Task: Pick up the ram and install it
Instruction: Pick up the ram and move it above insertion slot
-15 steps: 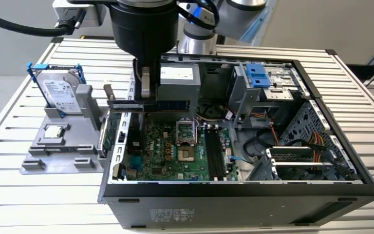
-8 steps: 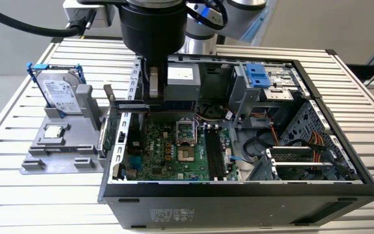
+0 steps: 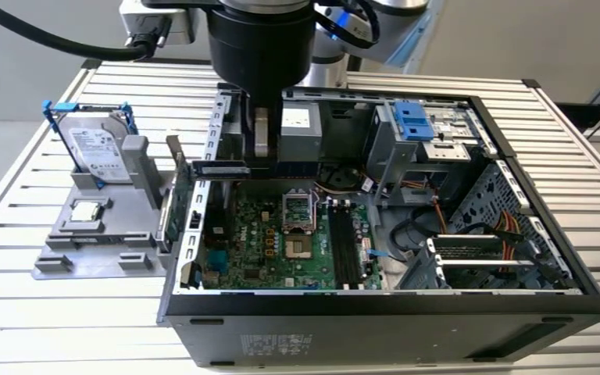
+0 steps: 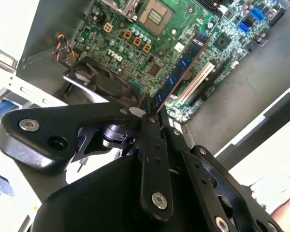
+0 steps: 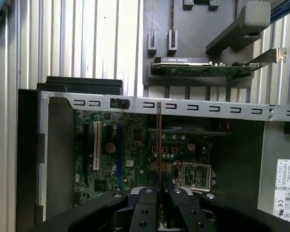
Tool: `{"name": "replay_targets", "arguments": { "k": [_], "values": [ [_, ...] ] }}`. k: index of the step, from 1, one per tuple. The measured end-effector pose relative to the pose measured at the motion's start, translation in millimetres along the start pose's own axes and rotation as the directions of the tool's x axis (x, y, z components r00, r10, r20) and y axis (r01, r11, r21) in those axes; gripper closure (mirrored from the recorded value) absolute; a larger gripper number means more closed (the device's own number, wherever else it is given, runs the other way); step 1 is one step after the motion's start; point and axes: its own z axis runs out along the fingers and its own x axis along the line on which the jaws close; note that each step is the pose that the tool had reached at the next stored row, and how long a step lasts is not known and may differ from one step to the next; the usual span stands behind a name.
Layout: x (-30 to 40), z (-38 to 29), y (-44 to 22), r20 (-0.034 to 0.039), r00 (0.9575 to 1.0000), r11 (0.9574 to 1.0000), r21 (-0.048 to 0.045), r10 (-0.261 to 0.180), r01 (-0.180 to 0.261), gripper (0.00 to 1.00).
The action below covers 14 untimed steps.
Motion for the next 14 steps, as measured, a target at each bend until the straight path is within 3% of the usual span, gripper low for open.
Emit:
{"name": "replay_targets", "arguments": {
  "k": [14],
  "values": [
    [0.5, -0.3, -18.1, 0.0000, 1.0000, 1.0000, 0.0000, 0.000, 0.000, 1.00]
  ]
}}
